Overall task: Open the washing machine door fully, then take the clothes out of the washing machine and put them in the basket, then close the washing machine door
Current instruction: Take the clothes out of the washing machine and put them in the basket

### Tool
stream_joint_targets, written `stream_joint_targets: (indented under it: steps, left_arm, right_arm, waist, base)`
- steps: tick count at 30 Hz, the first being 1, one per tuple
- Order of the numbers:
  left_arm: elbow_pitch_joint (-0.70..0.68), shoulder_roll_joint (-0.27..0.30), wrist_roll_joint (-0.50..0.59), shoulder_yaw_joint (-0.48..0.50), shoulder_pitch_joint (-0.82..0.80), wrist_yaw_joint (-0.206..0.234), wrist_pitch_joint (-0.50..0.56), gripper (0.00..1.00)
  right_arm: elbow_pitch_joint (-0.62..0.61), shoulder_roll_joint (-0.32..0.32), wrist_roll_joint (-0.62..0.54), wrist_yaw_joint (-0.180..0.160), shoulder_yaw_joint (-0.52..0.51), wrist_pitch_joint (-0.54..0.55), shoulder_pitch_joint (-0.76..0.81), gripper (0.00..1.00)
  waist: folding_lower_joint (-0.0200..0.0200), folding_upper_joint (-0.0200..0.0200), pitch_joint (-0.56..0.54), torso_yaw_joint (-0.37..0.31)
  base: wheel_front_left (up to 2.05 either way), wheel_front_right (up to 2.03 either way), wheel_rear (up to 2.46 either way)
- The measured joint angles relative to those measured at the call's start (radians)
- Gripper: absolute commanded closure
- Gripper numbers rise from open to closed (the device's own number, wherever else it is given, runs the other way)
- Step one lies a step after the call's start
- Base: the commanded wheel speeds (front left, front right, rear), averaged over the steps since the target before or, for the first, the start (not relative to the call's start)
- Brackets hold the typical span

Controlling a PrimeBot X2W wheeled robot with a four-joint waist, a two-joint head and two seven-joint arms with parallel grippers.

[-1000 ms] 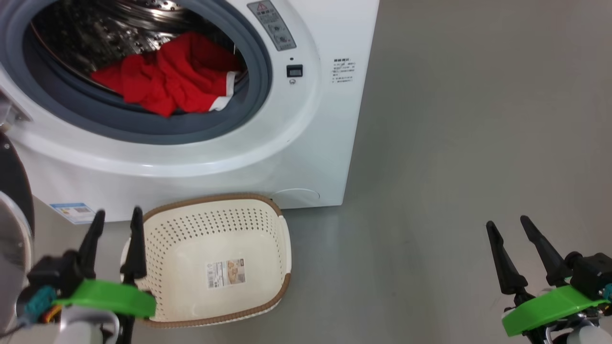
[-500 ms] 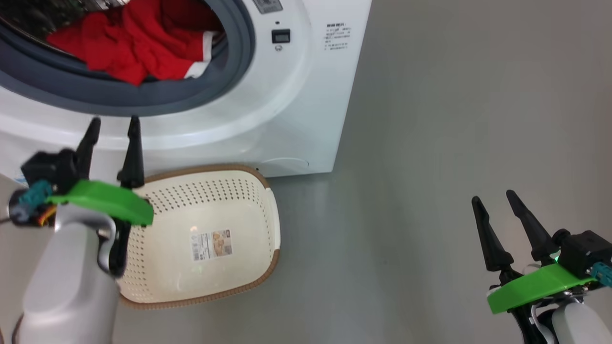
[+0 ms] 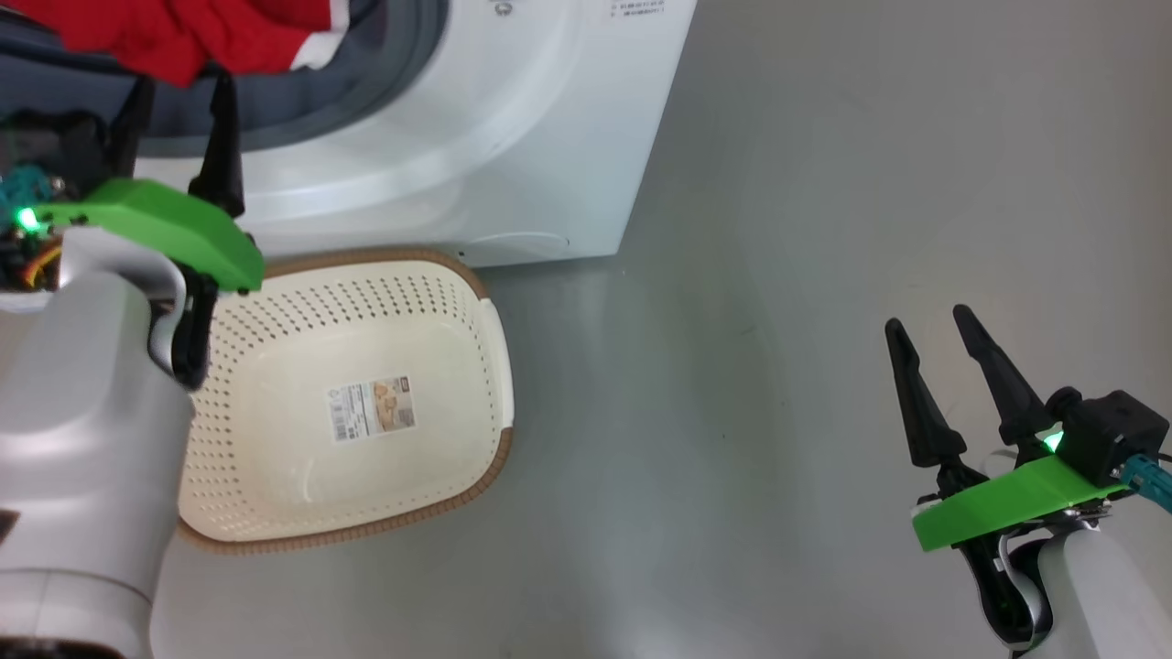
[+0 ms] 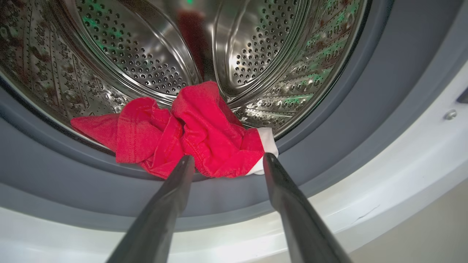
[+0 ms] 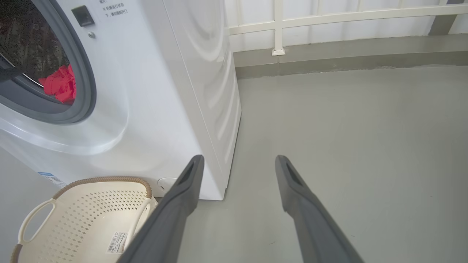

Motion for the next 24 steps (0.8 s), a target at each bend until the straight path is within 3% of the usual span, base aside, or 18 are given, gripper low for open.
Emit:
stream_joint_targets:
  steps: [10,24]
  left_arm:
    - [0.127,0.011,-0.067,-0.123,-0.169,0.000,0.057,0.00]
    - [0.179,0.066,-0.162,-0.257,-0.301,0.000,0.125,0.00]
  right_arm:
    - [-0.003,0.012,-0.003,0.000,0.020,0.000,-0.060,0.00]
    - [-0.003,0.031,-0.007,0.000,0.043,0.000,-0.099,0.00]
  waist:
    - [0.0001,0.0000,0.086,-0.021]
    - [0.0001,0.0000,0.158,-0.067]
  base:
    - [0.00,0.00,0.00]
    - [0.00,0.00,0.00]
